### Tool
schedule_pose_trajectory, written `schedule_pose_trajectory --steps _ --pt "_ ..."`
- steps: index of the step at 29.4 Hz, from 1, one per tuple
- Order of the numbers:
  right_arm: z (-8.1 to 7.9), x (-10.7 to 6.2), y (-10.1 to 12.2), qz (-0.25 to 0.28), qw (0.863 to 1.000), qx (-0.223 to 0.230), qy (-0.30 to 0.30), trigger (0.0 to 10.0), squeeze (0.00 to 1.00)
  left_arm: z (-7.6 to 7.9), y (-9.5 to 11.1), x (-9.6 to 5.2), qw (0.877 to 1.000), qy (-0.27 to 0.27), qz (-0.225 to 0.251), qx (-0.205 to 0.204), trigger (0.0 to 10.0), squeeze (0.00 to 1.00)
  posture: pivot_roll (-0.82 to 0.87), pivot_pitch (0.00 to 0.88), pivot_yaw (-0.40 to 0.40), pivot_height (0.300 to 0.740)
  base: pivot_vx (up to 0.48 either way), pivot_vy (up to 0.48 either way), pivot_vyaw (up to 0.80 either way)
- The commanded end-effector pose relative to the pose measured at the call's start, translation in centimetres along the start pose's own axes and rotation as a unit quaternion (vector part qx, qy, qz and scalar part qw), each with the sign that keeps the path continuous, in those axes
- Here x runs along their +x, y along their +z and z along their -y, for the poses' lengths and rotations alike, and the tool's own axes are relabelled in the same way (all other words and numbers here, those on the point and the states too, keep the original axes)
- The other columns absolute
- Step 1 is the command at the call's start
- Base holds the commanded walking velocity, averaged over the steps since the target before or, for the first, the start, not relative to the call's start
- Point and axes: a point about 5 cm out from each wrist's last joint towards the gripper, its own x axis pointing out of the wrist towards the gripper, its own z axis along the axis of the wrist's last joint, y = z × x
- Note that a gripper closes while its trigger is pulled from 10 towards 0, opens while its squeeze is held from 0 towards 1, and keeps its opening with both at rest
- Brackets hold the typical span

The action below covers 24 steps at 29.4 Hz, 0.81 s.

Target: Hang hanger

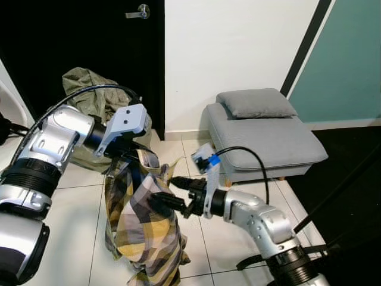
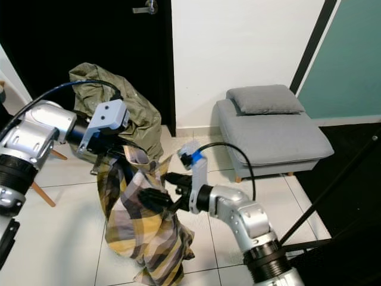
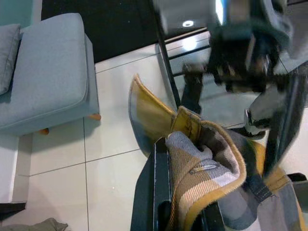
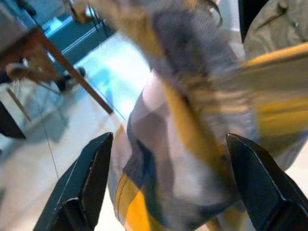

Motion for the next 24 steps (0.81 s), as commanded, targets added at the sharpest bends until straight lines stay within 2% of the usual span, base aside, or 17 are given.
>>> schedule_pose_trajectory --steps 1,9,10,11,12,15,16,17,18,19,24 --pt "0.0 0.2 -0.9 -0.017 1.000 -0.003 -0.010 10.0 1.00 -0.7 1.5 -0.7 1.000 0.011 0.016 0.025 0.0 0.00 0.04 0.245 -0.016 0.740 0.000 0.000 0.00" --pt "0.8 -0.2 -1.0 -0.015 0.999 -0.007 -0.049 10.0 1.00 -0.7 1.8 -0.9 0.999 0.011 0.016 0.028 0.0 0.00 0.04 0.235 -0.017 0.740 0.000 0.000 0.00" --pt "1.2 -0.4 -0.9 -0.009 0.998 -0.009 -0.062 10.0 1.00 -0.7 1.8 -1.0 0.999 0.011 0.016 0.029 0.0 0.00 0.04 0.230 -0.017 0.740 0.000 0.000 0.00" --pt "2.1 -0.9 -0.7 0.005 0.994 -0.024 -0.105 10.0 1.00 -0.7 1.9 -1.1 0.999 0.011 0.016 0.030 0.0 0.00 0.04 0.229 -0.015 0.740 0.000 0.000 0.00" --pt "2.1 -0.9 -0.7 0.005 0.994 -0.024 -0.105 10.0 1.00 -0.7 1.9 -1.1 0.999 0.011 0.016 0.030 0.0 0.00 0.04 0.229 -0.015 0.740 0.000 0.000 0.00" --pt "3.3 -1.6 -0.3 0.026 0.985 -0.053 -0.163 10.0 1.00 -0.6 2.0 -1.2 0.999 0.012 0.018 0.031 0.0 0.00 0.04 0.225 -0.016 0.740 0.000 0.000 0.00" --pt "4.0 -2.0 0.1 0.045 0.976 -0.082 -0.199 10.0 0.79 -0.6 2.1 -1.2 0.999 0.012 0.019 0.031 0.0 0.00 0.04 0.224 -0.016 0.740 0.000 0.000 0.00" --pt "4.4 -2.4 0.2 0.051 0.967 -0.107 -0.227 10.0 0.00 -0.6 2.1 -1.2 0.999 0.011 0.019 0.032 0.0 0.00 0.04 0.222 -0.015 0.740 0.000 0.000 0.00" --pt "4.4 -2.4 0.2 0.051 0.967 -0.107 -0.227 10.0 0.00 -0.6 2.1 -1.2 0.999 0.011 0.019 0.032 0.0 0.00 0.04 0.222 -0.015 0.740 0.000 0.000 0.00" --pt "4.7 -2.6 0.3 0.055 0.960 -0.123 -0.246 10.0 0.00 -0.6 2.1 -1.2 0.999 0.011 0.019 0.032 0.0 0.00 0.04 0.222 -0.015 0.740 0.000 0.000 0.00" --pt "4.5 -2.6 -0.3 0.050 0.960 -0.125 -0.244 10.0 0.00 -0.6 2.2 -1.2 0.999 0.011 0.020 0.032 0.0 0.00 0.05 0.220 -0.015 0.740 0.000 0.000 0.00"
